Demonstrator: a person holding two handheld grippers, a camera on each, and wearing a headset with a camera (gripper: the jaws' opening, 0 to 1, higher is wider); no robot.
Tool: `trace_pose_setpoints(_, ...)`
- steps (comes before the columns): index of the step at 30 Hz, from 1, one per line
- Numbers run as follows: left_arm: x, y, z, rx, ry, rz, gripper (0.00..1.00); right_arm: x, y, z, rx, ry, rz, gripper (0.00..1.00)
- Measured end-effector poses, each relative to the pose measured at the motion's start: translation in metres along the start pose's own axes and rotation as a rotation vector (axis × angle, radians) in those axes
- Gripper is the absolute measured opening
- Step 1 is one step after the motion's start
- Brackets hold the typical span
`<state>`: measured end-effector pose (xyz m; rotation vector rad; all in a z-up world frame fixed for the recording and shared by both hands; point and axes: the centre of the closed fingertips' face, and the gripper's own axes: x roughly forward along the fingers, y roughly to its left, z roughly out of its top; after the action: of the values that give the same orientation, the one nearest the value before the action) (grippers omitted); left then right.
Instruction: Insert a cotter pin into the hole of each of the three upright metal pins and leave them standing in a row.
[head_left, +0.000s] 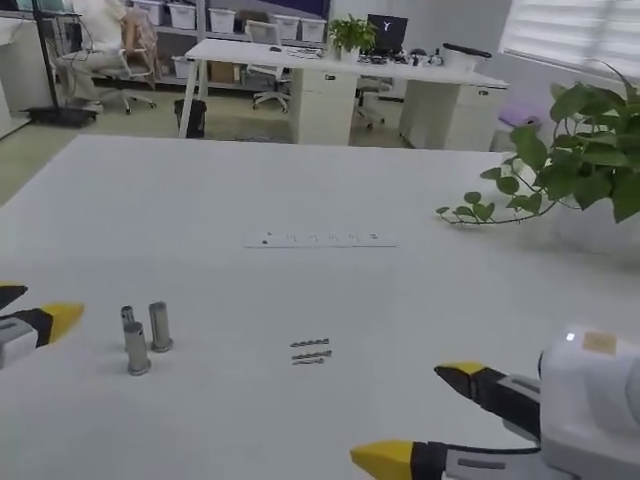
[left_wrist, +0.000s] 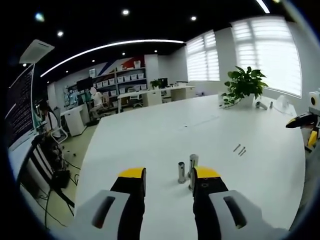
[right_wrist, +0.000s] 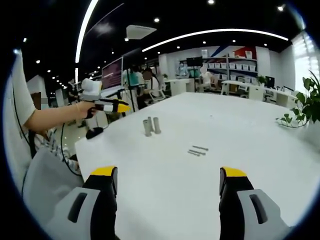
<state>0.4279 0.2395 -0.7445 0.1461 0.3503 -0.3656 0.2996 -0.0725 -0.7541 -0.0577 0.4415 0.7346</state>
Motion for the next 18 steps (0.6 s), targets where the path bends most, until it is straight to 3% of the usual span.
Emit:
trace_pose_setpoints(4, 0.011, -0.001, -0.003, -0.015, -0.013, -0.036, 0.34, 0.002, -0.001, 0.000, 0.010, -0.003, 0.002, 0.85)
trace_pose_setpoints(16, 0.048, -0.002, -0.021, 0.051, 0.055, -0.100, 0.31, 0.013, -0.003, -0.002, 0.032, -0.001, 0.006, 0.84)
trace_pose_setpoints(18, 0.053, -0.005, -0.019, 0.047, 0.040, -0.126, 0.31, 0.014, -0.002, -0.004, 0.039, 0.004, 0.008, 0.84)
